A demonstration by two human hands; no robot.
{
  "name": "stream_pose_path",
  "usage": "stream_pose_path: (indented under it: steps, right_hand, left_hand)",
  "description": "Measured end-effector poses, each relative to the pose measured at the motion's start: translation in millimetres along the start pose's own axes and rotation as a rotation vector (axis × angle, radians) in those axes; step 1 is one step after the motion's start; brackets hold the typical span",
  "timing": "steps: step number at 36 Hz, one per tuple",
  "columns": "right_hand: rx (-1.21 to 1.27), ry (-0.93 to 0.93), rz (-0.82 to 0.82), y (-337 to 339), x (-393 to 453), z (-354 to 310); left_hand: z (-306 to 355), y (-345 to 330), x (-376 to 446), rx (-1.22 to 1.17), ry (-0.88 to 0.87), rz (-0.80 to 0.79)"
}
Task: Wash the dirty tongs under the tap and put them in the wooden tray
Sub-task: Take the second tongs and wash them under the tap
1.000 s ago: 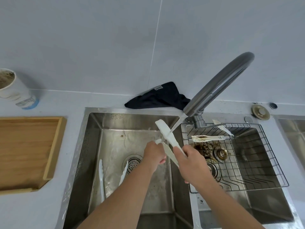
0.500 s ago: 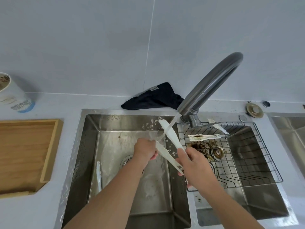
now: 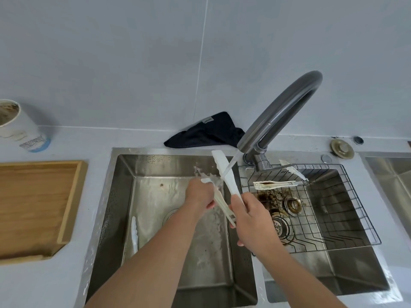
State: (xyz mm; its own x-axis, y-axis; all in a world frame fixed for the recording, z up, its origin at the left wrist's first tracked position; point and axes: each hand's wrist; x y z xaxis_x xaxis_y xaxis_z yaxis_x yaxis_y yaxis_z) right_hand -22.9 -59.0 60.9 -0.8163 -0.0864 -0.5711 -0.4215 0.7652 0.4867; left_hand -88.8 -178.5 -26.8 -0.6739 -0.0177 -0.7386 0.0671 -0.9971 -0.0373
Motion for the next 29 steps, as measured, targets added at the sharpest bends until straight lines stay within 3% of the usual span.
stream_pose_path:
  steps: [8, 17, 29]
  right_hand:
    - [0.355, -0.06, -0.068, 3, -5, 15]
    - [0.459, -0.117, -0.103, -13, 0, 22]
    - [0.421, -0.299, -0.206, -56, 4, 47]
  left_hand:
    - [-12, 17, -19, -0.196, 0.003, -0.21]
    - [-49, 32, -44, -0.558, 0.037, -0.266]
    - [-112, 31, -65, -0.529, 0.135, -0.272]
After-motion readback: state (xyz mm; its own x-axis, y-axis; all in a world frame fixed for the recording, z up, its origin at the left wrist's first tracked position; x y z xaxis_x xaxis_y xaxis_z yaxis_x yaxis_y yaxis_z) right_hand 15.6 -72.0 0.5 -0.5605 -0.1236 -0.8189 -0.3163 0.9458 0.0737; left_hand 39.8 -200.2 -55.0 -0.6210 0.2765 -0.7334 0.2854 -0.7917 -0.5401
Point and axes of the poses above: each hand's wrist, its own x-axis towards the middle knuckle, its own y-axis out of the back of the hand, z = x × y, and after that the axes turned 12 degrees about -z, right-handed
